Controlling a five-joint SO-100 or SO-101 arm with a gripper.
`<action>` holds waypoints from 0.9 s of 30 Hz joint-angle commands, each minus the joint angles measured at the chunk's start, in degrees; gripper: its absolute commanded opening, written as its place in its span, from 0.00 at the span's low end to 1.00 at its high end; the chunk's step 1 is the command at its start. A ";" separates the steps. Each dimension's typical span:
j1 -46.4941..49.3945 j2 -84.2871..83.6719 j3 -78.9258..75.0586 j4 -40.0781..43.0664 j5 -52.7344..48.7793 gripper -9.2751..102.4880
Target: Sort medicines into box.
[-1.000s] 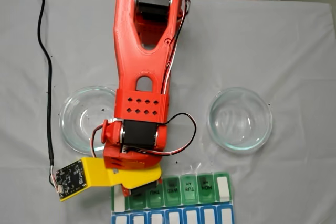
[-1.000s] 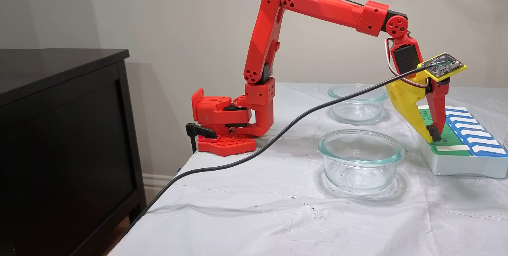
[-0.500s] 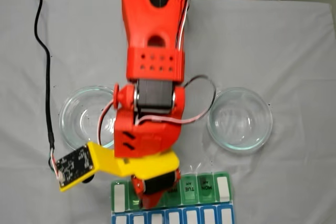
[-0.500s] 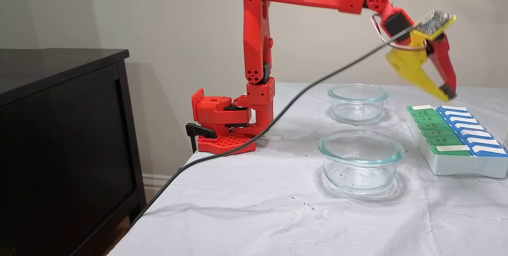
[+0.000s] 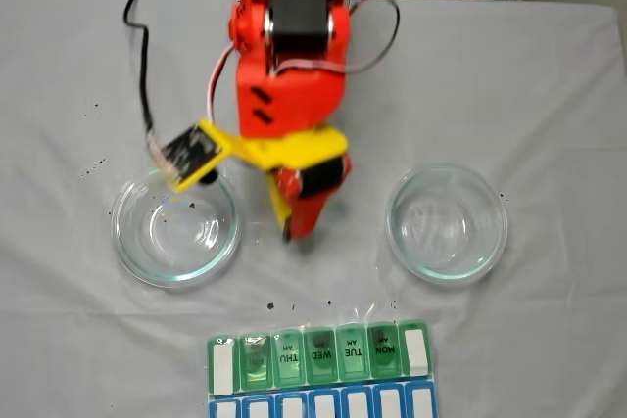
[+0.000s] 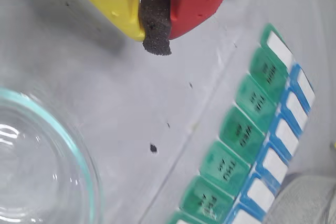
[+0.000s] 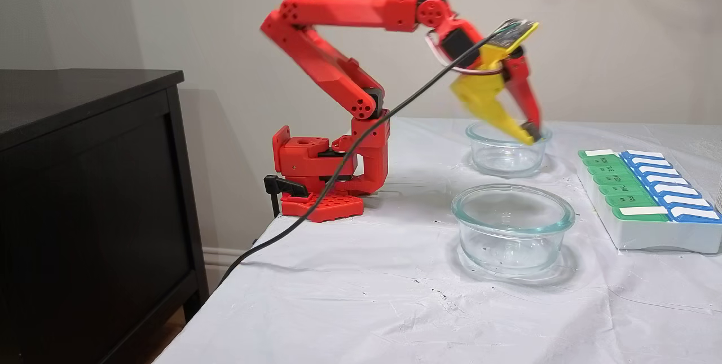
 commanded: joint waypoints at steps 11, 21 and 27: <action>-2.72 11.16 16.08 13.71 13.01 0.08; -0.44 11.16 15.73 15.29 13.54 0.08; -5.19 11.16 15.73 15.38 10.63 0.08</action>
